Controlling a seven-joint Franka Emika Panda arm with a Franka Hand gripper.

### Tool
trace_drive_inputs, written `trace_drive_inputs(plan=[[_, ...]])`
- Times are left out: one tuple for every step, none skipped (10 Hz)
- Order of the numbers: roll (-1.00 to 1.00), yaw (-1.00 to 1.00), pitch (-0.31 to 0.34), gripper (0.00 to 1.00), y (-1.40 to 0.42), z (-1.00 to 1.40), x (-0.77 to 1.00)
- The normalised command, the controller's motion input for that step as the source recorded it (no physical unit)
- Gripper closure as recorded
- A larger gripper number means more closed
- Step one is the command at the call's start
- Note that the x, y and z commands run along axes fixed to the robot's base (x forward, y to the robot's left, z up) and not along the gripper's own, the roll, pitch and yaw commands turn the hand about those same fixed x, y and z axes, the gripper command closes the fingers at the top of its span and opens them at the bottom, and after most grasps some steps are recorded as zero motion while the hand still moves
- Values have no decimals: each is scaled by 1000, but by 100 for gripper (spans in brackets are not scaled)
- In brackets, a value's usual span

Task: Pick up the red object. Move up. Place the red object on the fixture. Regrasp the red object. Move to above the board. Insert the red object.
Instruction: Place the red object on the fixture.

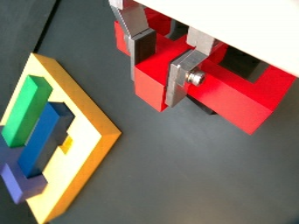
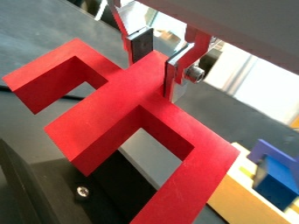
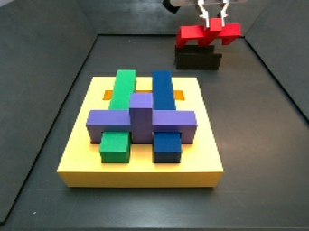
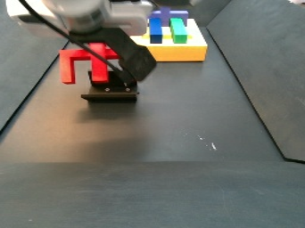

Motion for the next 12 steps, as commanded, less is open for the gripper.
trace_drive_inputs(plan=[[-169,-269,-360,100,43,-14,-357],[0,-243,-297,100,0,-31,-351],[0,-143,-40,100,0,-71,-111],[0,0,0,100,0,-114,0],[49,0,86,100,0,-286,0],[231,0,206,100,0,-443,0],[203,0,200,100,0,-431,0],[106,0,189,100,0,-289,0],[3,0,89,100,37,-143,0],[77,0,0,100,0,0,0],[89,0,0,100,0,0,0],[0,0,0,0,0,0,0]])
